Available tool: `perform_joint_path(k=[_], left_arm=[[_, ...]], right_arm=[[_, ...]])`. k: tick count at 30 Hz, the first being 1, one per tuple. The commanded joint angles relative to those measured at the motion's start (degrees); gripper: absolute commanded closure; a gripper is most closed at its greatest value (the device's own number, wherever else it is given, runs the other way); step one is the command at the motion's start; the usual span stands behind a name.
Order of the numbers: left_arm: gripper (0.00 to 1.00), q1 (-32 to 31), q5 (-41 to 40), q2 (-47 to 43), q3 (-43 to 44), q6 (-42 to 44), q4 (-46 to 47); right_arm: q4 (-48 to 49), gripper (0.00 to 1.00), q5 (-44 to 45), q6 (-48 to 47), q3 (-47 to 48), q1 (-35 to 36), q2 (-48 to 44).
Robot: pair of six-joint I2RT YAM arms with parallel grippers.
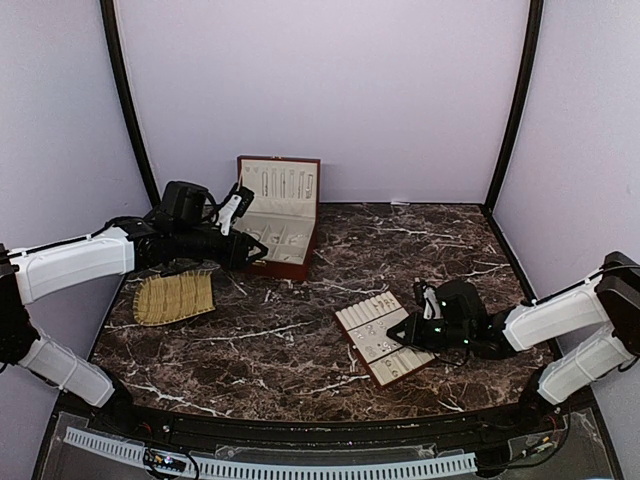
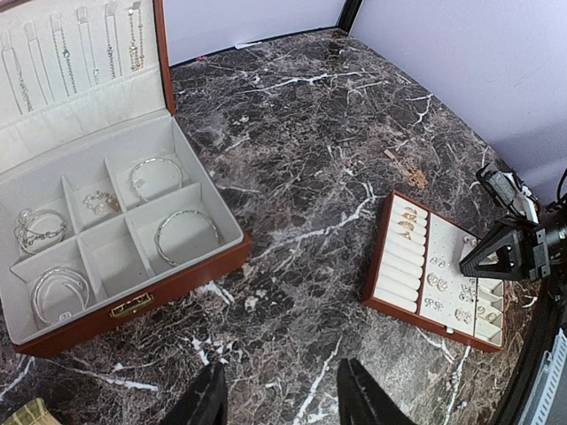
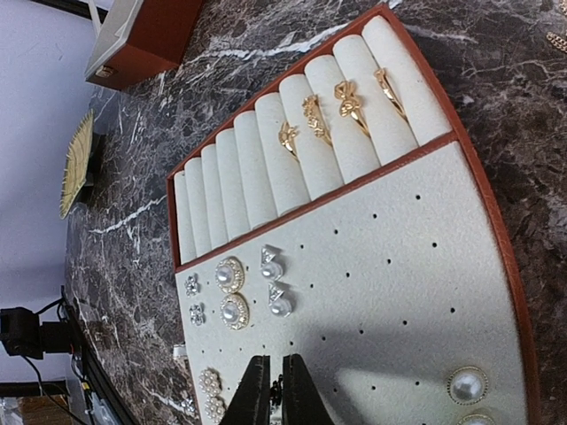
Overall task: Organize the mixed jewelry
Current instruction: Adjust the compartment layer at the center of the board.
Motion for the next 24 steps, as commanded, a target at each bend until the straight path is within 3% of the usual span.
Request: perform_joint_path(k=[1, 24], left_arm=[[0.55, 0.35, 0.53, -0.48, 0.14, 0.75, 0.02], [0.55, 0.35, 1.41, -0.06, 0.08, 0.61, 0.06]], right_arm=[[1.3, 0.94, 0.05, 1.19, -1.05, -0.39, -0.35], [8.36, 1.0, -1.82, 7.47, -2.79, -0.44, -0.15]])
